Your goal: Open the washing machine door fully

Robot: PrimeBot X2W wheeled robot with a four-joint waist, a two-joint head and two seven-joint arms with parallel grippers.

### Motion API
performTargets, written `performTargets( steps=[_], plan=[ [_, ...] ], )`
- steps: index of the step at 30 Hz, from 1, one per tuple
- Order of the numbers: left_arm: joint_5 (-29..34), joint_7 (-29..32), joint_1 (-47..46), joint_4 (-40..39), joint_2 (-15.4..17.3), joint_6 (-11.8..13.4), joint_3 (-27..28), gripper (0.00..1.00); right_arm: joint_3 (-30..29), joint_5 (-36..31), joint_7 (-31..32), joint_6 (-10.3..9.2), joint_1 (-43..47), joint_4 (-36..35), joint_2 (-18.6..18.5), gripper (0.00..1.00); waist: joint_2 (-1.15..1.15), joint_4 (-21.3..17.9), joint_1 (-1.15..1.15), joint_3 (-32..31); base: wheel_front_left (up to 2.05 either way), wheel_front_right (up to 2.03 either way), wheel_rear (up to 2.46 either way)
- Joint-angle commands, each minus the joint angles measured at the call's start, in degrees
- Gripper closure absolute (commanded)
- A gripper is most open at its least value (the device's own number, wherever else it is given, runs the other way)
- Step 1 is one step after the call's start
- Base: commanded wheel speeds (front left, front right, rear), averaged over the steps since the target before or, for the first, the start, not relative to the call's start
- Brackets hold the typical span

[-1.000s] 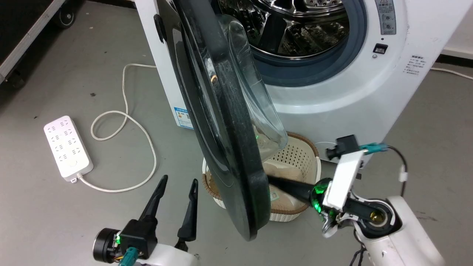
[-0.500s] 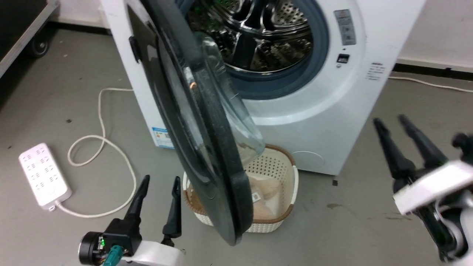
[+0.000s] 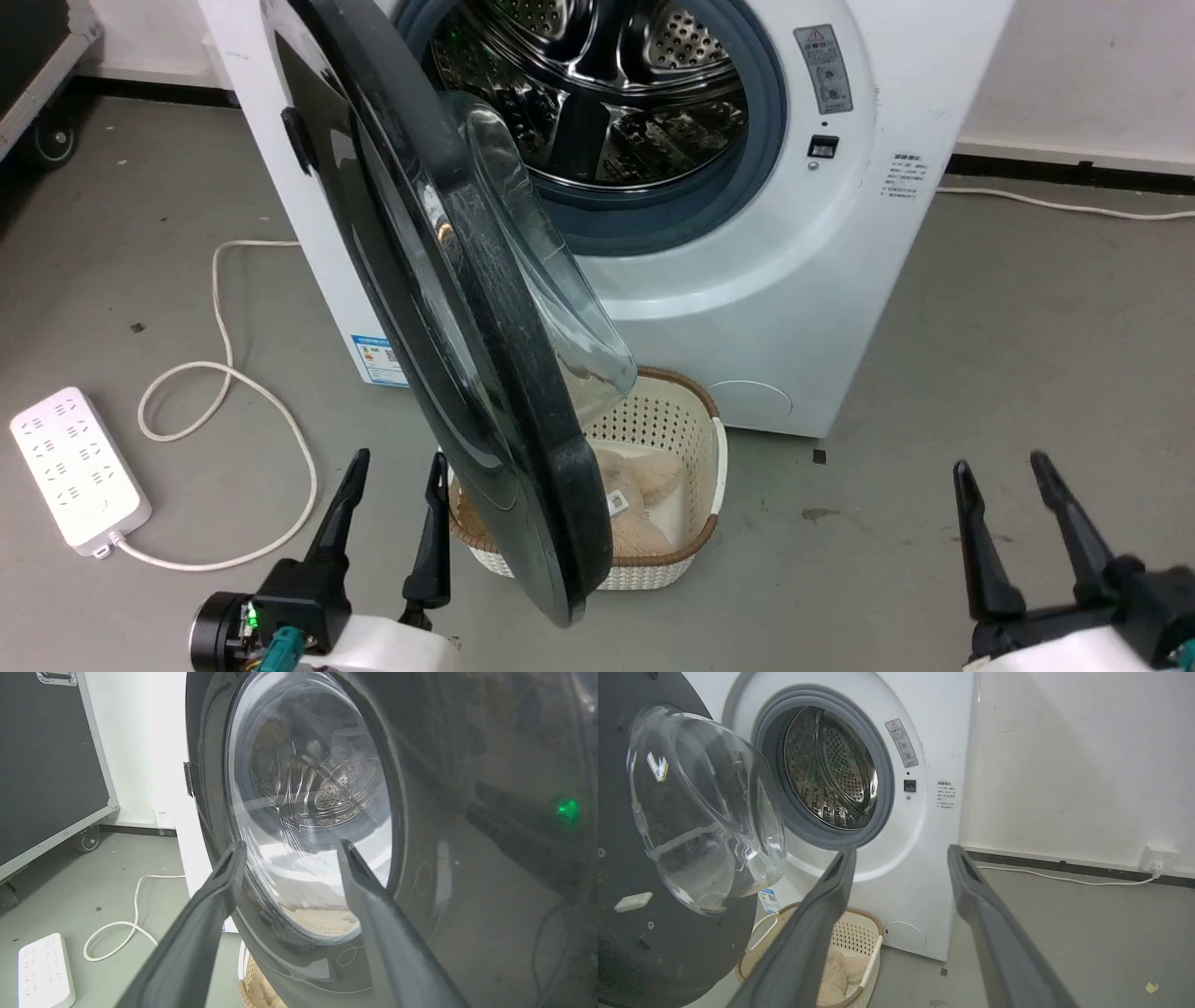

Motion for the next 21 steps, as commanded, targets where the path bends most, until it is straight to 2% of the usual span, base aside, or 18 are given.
performTargets(
  steps=[1,11,12,13,14,17,21],
  plan=[
    [0.7,-0.3,1.0,0.1,0.1,0.1,0.0,0.00,-0.1,-0.4,-0.6,0.05,1.0,0.2,0.7,0.00,0.00,-0.1,0.00,0.1,0.00,0.00,0.00],
    [1.0,-0.3,1.7,0.9,0.1,-0.1,0.3,0.00,1.1,1.2,-1.5,0.05,2.3,1.6,1.7,0.00,0.00,-0.5,0.00,0.1,0.00,0.00,0.00],
    [1.1,-0.3,1.6,0.8,0.1,-0.1,0.3,0.07,1.0,1.5,-1.6,0.05,2.1,1.7,1.7,0.00,0.00,-0.5,0.00,0.1,0.00,0.00,0.00],
    [1.1,-0.3,1.6,0.8,0.1,-0.1,0.2,0.58,1.0,1.6,-1.6,0.05,2.0,1.7,1.7,0.00,0.00,-0.5,0.00,0.1,0.00,0.00,0.00],
    [1.1,-0.3,1.5,0.6,0.1,-0.2,0.1,1.00,1.1,1.7,-1.6,0.05,1.9,1.8,1.7,0.00,0.00,-0.5,0.00,0.1,0.00,0.00,0.00],
    [1.4,-0.3,1.5,0.7,0.1,-0.7,-0.1,1.00,1.0,1.8,-1.6,0.05,1.7,1.8,1.7,0.00,0.00,-0.4,0.00,0.0,0.00,0.00,0.00],
    [0.9,-0.3,1.2,-1.6,0.1,0.1,1.2,1.00,0.8,2.0,-1.7,0.05,1.5,1.8,1.7,0.00,0.00,-0.4,0.00,-0.3,0.00,0.00,0.00]
  ],
)
